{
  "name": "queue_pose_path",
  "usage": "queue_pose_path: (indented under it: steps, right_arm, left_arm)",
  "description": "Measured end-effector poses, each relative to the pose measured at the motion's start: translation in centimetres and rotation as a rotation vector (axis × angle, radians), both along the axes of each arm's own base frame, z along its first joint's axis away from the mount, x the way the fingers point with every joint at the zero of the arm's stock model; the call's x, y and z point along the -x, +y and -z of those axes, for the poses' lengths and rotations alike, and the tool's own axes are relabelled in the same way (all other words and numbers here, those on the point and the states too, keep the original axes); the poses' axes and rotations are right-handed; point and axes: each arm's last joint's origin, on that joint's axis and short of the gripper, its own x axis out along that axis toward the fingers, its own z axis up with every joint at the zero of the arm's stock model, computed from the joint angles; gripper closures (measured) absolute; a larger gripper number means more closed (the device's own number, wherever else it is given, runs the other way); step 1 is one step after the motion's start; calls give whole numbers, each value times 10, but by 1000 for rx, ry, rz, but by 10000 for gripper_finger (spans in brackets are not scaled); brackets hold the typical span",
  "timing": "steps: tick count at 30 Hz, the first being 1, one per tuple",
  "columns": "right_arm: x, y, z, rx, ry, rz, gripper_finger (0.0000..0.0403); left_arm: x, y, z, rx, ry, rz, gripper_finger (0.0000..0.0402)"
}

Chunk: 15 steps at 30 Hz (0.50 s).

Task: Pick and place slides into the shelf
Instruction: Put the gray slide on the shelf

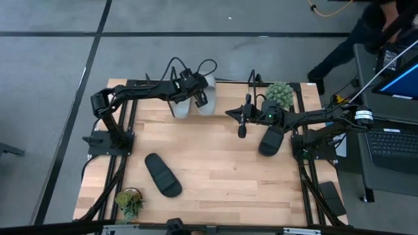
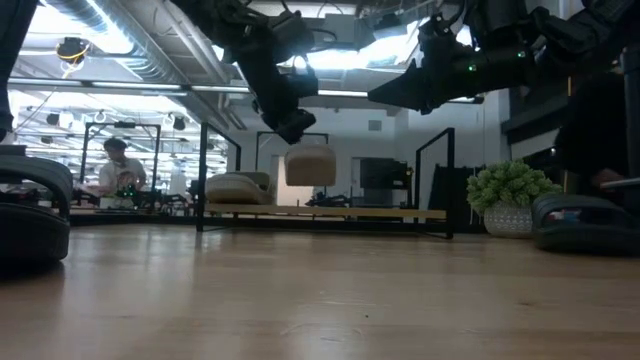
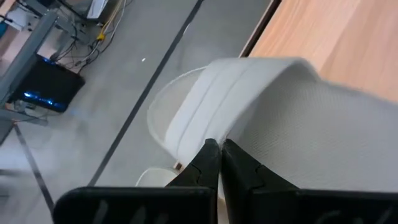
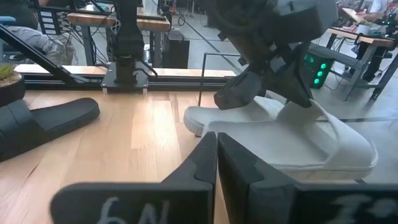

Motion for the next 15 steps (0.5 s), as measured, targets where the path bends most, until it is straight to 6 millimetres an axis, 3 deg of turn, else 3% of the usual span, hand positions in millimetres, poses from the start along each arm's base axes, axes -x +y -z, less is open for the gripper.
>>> queue_pose_path:
  steps: [15]
  right_arm:
    - [0, 0, 0, 0, 0, 0, 386]
  left_arm:
    - [5, 11, 4, 59, 10, 35, 401]
